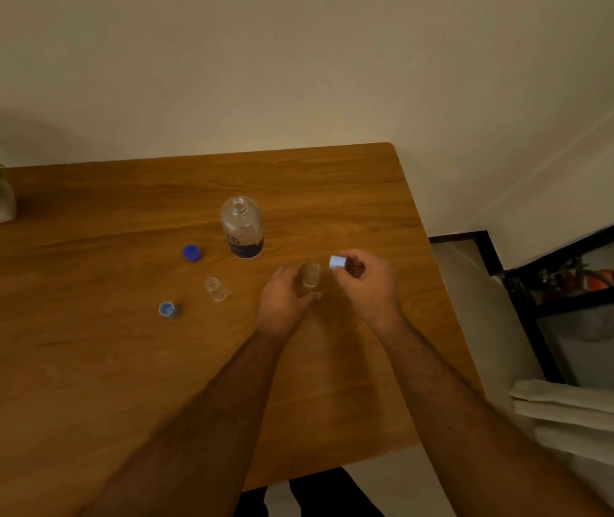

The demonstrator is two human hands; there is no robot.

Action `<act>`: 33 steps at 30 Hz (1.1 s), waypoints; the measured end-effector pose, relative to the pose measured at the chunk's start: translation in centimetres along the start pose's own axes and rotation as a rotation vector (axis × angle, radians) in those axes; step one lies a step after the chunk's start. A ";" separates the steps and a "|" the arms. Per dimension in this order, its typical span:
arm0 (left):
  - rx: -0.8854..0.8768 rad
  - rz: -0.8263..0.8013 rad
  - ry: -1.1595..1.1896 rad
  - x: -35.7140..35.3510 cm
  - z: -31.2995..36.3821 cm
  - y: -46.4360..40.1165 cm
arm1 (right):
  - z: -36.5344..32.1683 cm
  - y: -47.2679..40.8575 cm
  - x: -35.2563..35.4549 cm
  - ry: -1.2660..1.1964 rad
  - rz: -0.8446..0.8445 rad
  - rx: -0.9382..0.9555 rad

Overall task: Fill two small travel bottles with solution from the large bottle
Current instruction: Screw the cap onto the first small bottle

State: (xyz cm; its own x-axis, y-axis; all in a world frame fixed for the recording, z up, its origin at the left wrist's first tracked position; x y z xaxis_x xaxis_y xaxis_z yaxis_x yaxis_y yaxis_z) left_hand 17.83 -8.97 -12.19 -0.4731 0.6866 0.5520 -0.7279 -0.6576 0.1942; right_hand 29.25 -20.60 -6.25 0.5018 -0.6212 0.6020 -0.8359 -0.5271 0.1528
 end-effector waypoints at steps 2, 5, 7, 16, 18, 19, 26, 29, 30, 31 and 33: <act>-0.006 -0.003 -0.004 -0.2 0.1 -0.5 | -0.1 -0.2 -0.1 -0.002 -0.004 0.004; -0.028 -0.008 0.001 -0.3 0.5 -1.3 | -0.3 -0.6 -0.3 -0.018 -0.008 0.004; -0.036 -0.015 0.016 -0.3 0.6 -1.7 | -0.4 -0.8 -0.3 -0.025 -0.015 0.010; -0.112 0.041 0.039 2.7 3.8 -1.8 | -4.0 -2.2 1.2 -0.059 -0.050 0.086; -0.113 0.012 0.087 3.8 5.0 -1.8 | -5.9 -2.7 2.1 -0.096 -0.059 0.102; -0.118 -0.002 0.114 4.4 5.6 -1.8 | -6.9 -3.0 2.5 -0.118 -0.061 0.110; -0.177 0.007 0.210 12.4 12.6 -1.5 | -16.0 -4.4 6.2 -0.487 -0.131 0.125; -0.211 0.062 0.227 16.8 15.6 -1.4 | -20.1 -4.5 7.8 -0.684 -0.148 0.128; -0.228 0.077 0.243 18.4 16.7 -1.4 | -21.5 -4.5 8.3 -0.749 -0.161 0.138; -0.247 0.089 0.254 19.8 17.7 -1.2 | -22.8 -4.4 8.8 -0.813 -0.177 0.147; -0.289 0.110 0.264 22.5 19.8 -0.9 | -25.3 -4.4 9.6 -0.915 -0.210 0.166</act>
State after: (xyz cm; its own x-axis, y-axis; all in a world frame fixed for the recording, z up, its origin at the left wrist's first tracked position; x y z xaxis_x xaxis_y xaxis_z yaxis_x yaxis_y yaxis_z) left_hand 17.67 0.97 16.14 -0.6399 0.6974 0.3228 -0.7573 -0.6435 -0.1111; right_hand 32.14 -9.55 18.73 0.6766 -0.6799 -0.2828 -0.7017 -0.7117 0.0323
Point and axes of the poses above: each hand's wrist, its own y-axis away from the middle knuckle, its own x-axis out of the back of the hand, z = x × y, the point moved 8 cm from there along -y, towards the middle knuckle, and after that the axes turned 2 degrees about -x, right-handed, at the moved point
